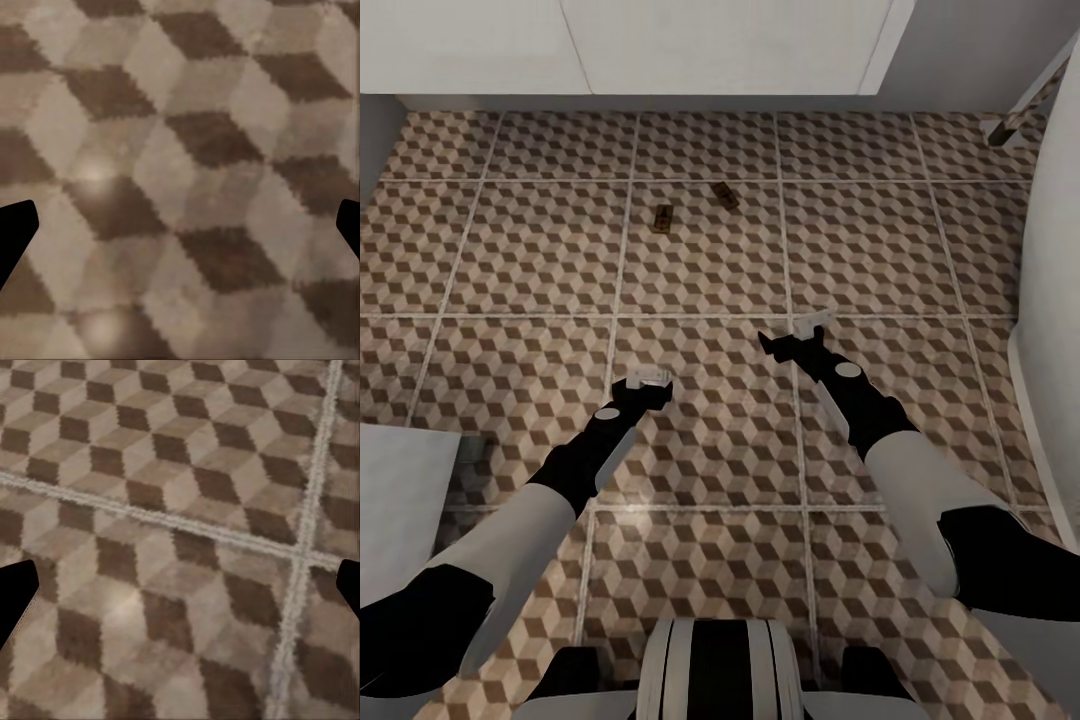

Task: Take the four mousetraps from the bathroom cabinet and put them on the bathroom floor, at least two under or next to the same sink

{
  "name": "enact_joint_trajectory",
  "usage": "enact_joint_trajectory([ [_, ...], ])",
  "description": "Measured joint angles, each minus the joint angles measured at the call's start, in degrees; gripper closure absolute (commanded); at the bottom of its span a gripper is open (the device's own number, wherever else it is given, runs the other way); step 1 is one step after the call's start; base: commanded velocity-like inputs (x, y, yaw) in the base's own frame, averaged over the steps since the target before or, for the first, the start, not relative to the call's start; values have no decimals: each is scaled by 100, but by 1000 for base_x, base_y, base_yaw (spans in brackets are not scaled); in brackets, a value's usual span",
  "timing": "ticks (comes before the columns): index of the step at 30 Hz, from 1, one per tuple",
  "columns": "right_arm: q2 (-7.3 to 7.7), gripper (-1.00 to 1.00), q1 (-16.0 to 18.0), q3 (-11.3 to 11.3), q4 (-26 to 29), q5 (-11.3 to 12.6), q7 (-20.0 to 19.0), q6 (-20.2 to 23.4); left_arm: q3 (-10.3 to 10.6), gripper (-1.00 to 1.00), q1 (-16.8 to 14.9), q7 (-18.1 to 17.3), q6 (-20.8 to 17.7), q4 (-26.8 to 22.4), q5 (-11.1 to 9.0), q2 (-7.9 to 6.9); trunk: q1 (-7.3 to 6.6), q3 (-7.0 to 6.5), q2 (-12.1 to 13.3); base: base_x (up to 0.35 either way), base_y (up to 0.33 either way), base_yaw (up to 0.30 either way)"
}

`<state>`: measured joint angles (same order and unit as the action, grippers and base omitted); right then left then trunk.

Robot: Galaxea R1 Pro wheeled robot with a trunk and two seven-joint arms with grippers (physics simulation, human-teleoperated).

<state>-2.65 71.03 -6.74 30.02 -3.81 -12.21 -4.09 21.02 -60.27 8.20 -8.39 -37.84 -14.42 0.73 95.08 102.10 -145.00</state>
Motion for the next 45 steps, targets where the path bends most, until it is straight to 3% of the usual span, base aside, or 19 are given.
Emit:
enact_joint_trajectory([
  [10,18,-100,-21,0,-5,0,0,-7,2,-100,0,0,0,13,0,2,-26,-222,13,0,0,0],
  [35,264,-100,-103,3,-9,0,-34,-42,5,-100,0,-5,5,271,0,32,-90,-776,47,0,0,0],
  [45,418,-100,-369,19,-9,5,-47,-43,2,-100,0,-10,30,473,0,38,-116,-997,60,0,0,0],
])
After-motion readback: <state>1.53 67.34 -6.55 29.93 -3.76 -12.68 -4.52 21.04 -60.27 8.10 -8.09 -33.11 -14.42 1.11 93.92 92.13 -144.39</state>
